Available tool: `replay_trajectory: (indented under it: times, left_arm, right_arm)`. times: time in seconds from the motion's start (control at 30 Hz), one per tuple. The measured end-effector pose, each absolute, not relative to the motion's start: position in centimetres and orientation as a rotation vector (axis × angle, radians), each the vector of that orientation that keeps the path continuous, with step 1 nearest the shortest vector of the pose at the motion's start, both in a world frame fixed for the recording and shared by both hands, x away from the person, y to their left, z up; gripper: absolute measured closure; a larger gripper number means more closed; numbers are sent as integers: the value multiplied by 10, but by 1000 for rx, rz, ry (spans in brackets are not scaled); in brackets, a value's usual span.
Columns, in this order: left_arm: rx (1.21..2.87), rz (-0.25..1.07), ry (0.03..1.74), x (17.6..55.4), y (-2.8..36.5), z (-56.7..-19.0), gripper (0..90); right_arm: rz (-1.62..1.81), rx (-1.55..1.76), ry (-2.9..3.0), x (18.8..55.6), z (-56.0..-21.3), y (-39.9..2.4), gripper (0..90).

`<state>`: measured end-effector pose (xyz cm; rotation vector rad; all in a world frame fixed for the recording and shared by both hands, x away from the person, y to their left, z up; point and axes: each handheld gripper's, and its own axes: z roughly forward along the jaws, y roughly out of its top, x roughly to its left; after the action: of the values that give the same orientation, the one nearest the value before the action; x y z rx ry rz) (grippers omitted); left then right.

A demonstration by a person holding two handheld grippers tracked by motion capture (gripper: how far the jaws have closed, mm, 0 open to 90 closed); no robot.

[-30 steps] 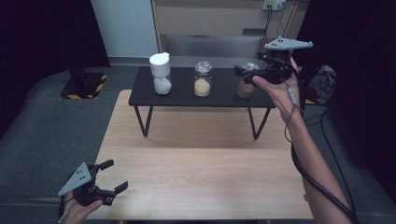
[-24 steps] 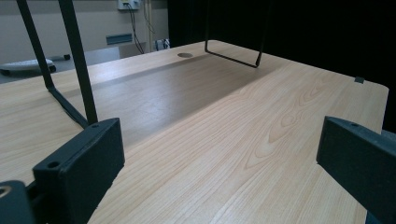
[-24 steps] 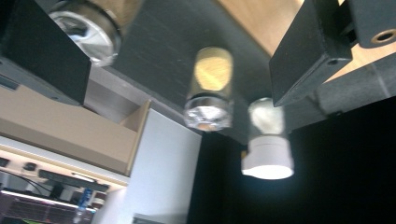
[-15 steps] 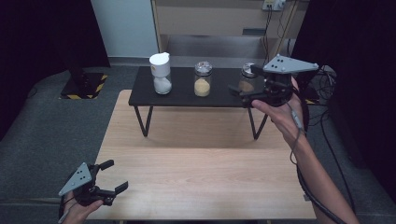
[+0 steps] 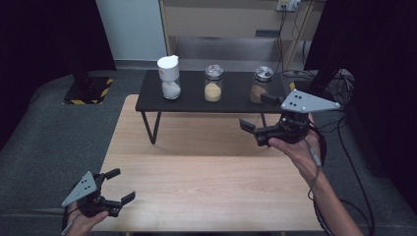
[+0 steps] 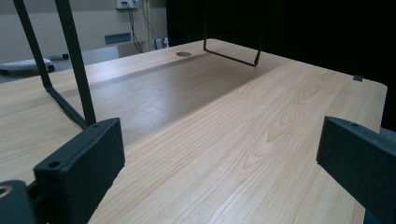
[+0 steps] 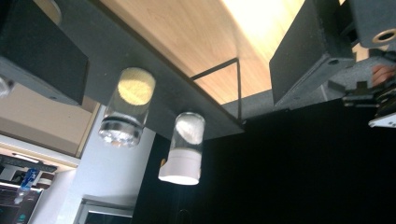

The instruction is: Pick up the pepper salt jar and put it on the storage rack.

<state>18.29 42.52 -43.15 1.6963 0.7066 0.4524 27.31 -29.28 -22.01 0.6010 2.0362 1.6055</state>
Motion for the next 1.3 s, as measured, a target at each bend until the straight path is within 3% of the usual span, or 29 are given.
replay_trajectory:
  times: [0.67, 1.3]
  left_arm:
    - [1698, 454, 705, 183, 425, -431, 0]
    - [1691, 467, 702, 182, 423, -432, 2]
  right_arm:
    - [1590, 653, 2023, 222, -280, -314, 58]
    - [1542, 797, 2016, 200, -337, -332, 57]
